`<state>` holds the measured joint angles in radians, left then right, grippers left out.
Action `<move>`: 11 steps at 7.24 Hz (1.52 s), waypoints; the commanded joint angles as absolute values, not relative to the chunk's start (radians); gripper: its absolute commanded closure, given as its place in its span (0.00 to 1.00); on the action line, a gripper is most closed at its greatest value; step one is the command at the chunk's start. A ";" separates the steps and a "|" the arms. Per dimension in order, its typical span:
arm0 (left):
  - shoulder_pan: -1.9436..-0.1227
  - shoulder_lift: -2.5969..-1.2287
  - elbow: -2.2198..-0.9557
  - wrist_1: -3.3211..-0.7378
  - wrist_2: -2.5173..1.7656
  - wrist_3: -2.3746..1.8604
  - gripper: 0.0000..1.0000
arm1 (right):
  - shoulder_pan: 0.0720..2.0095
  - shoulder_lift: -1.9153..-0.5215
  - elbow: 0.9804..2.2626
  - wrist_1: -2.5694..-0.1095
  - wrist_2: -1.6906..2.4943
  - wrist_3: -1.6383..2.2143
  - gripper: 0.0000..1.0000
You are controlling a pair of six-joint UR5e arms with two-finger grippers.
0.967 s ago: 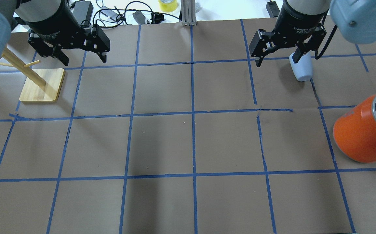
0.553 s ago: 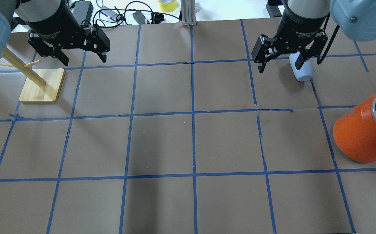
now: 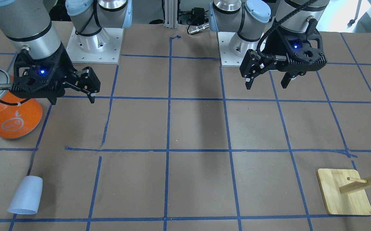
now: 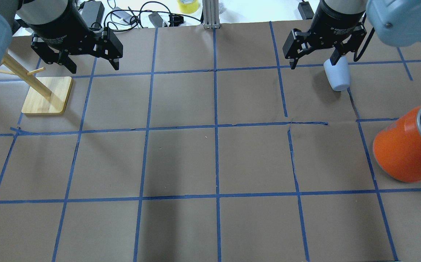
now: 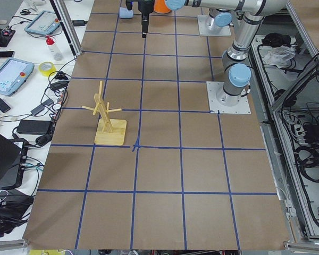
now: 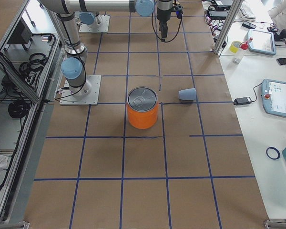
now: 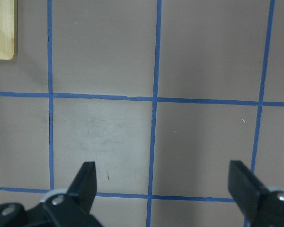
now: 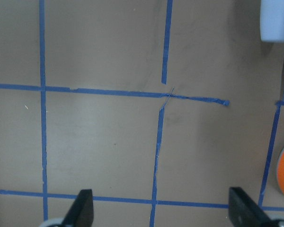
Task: Flip cup
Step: 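Lower the right gripper onto the pale blue cup lying on its side, then grasp the pale blue cup with the right gripper and lift it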
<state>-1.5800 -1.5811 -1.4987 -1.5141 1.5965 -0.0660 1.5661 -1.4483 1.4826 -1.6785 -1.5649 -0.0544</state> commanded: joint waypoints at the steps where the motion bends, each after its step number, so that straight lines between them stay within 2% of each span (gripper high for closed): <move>1: -1.580 -1.582 -1.499 -1.514 1.597 -0.066 0.00 | 1.473 -1.361 1.473 -1.735 -1.566 -0.063 0.00; 4: -1.580 -1.582 -1.499 -1.514 1.597 -0.066 0.00 | 1.352 -1.200 1.467 -1.915 -1.617 -0.124 0.00; 7: -1.580 -1.580 -1.499 -1.514 1.595 -0.067 0.00 | 1.321 -1.053 1.476 -2.081 -1.614 -0.201 0.01; 11: -1.580 -1.583 -1.499 -1.514 1.595 -0.069 0.00 | 1.299 -0.968 1.479 -2.199 -1.569 -0.279 0.00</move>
